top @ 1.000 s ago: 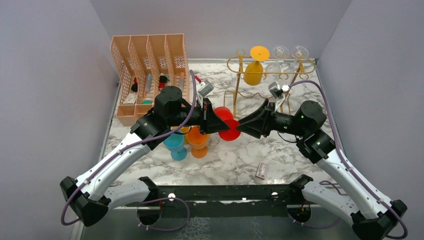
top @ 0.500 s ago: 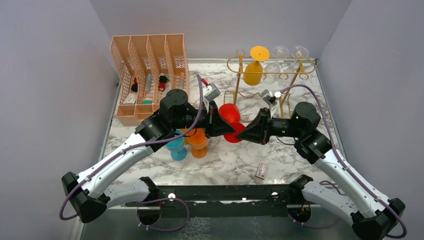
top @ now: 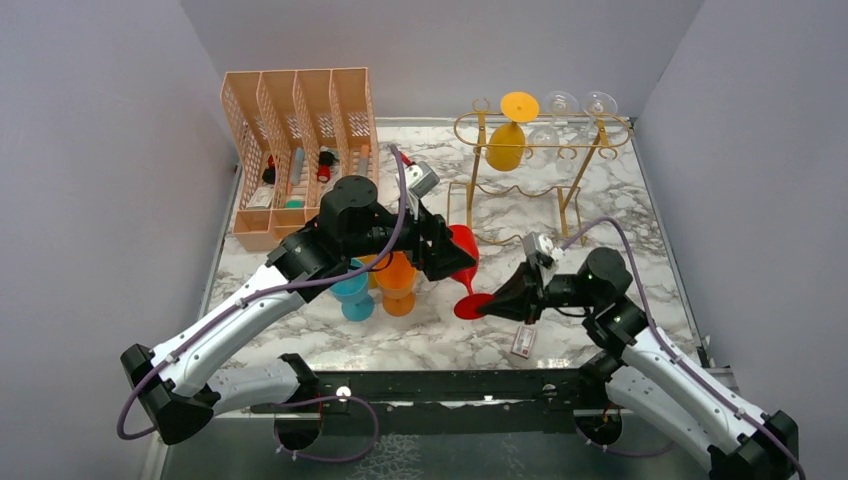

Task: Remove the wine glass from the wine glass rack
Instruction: Place the wine glass at the center of the board.

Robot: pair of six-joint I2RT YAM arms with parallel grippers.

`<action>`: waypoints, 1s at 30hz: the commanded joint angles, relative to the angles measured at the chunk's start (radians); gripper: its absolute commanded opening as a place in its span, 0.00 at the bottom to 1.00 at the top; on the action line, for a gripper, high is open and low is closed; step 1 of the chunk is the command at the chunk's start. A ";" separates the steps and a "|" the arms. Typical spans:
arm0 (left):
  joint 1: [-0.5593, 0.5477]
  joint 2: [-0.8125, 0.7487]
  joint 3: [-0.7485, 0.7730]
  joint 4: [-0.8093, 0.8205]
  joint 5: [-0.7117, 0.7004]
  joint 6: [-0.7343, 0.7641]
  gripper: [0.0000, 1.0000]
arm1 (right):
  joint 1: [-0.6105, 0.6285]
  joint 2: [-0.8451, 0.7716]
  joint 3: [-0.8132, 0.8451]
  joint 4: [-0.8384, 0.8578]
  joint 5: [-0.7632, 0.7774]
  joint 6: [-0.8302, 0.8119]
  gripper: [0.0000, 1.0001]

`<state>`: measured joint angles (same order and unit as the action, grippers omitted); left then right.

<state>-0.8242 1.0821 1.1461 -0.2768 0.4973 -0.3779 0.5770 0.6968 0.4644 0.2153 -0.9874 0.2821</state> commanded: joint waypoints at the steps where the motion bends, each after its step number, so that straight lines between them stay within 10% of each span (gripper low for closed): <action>1: 0.018 0.027 0.076 -0.065 -0.118 0.016 0.96 | 0.007 -0.100 -0.087 0.158 -0.136 -0.310 0.01; 12: 0.224 0.056 0.035 0.037 0.254 -0.099 0.97 | 0.007 -0.171 -0.117 -0.059 -0.202 -0.598 0.01; 30: 0.214 0.074 -0.034 0.060 0.564 -0.059 0.60 | 0.007 -0.176 -0.104 -0.094 -0.188 -0.635 0.01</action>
<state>-0.6006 1.1618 1.1160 -0.2481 0.9722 -0.4614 0.5774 0.5304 0.3534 0.1600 -1.1934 -0.3180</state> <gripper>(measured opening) 0.693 0.017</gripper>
